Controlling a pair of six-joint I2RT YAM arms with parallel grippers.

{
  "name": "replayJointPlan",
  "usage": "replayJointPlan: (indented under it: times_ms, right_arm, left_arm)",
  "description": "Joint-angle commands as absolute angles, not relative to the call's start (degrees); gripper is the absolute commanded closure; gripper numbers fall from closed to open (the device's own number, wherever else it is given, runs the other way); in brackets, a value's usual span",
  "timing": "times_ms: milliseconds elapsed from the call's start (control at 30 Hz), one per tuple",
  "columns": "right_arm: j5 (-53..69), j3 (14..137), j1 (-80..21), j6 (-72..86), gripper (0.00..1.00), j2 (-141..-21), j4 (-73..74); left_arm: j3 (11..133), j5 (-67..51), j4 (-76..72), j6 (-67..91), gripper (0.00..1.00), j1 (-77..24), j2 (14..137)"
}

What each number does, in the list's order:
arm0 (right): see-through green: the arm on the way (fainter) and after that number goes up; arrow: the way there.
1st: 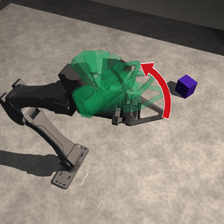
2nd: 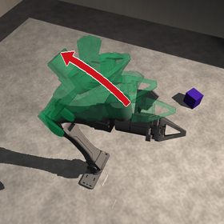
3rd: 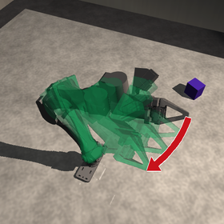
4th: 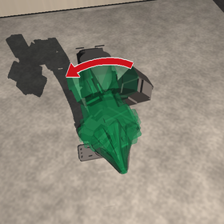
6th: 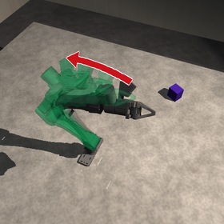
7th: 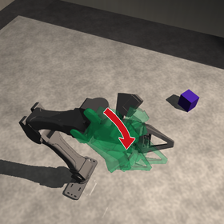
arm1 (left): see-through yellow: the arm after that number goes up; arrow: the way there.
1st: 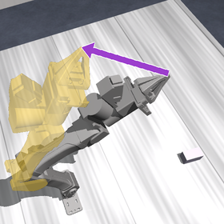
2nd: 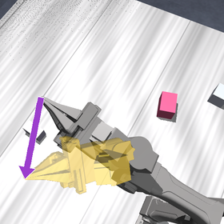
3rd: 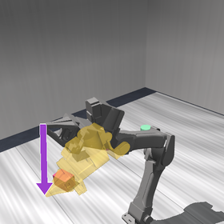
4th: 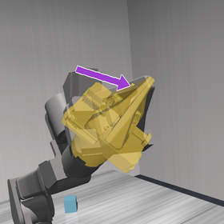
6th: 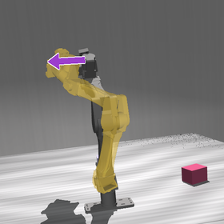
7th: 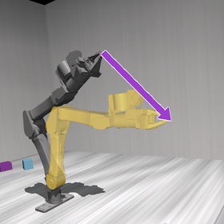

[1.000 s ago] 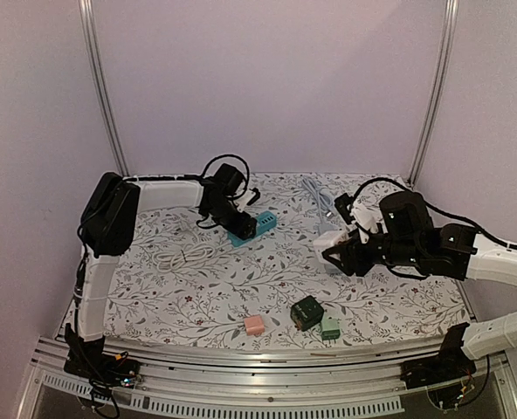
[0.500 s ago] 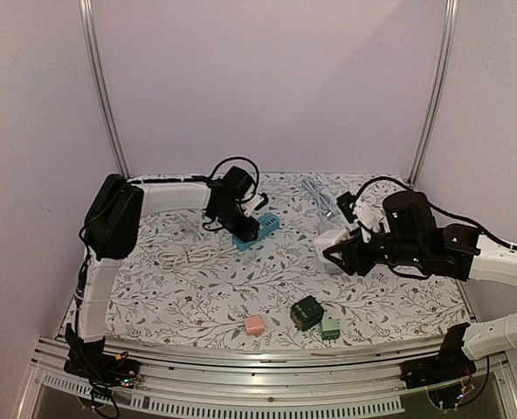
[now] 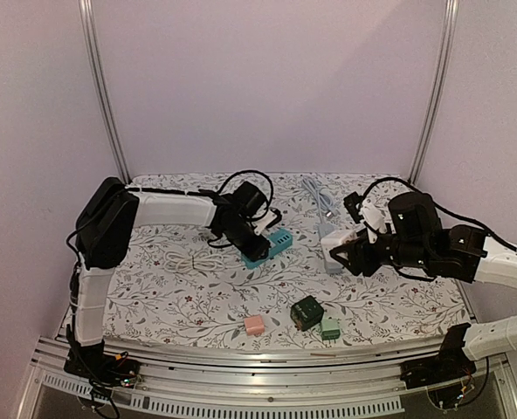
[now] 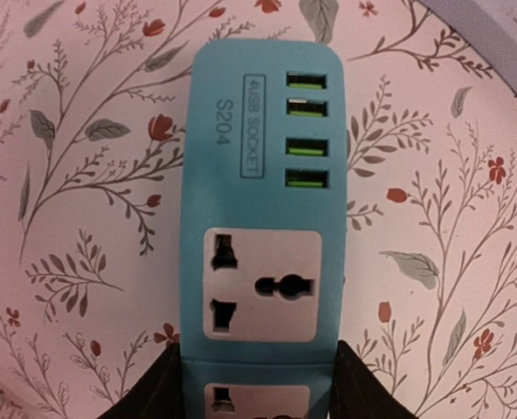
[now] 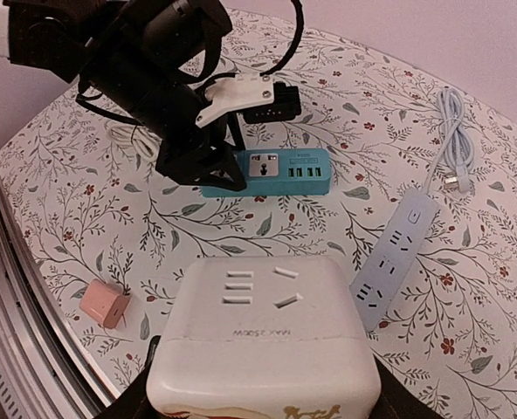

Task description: Insert the plug

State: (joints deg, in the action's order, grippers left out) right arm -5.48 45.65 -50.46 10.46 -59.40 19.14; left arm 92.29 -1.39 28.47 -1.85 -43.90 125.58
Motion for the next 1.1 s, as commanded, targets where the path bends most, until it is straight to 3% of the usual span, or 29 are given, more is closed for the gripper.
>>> replayJointPlan:
  times_ms: [0, 467, 667, 1067]
  right_arm:
    - [-7.36, 45.75, -50.23, 11.98, 1.00, -57.78, 20.94]
    - [-13.31, 45.88, -50.19, 17.56, 1.00, -56.13, 24.09]
    - [-13.78, 46.72, -50.27, 21.54, 1.00, -57.30, 24.77]
    - [-26.68, 51.76, -50.45, 41.10, 1.00, -59.61, 31.85]
  left_arm:
    - [89.02, -1.85, 28.34, -0.18, 0.62, -47.45, 123.33]
    - [84.12, -2.95, 26.01, 5.55, 0.62, -52.64, 120.56]
    - [81.13, -2.99, 23.90, 4.98, 0.57, -53.26, 119.63]
    - [74.26, -2.44, 16.52, 4.53, 0.15, -53.11, 113.20]
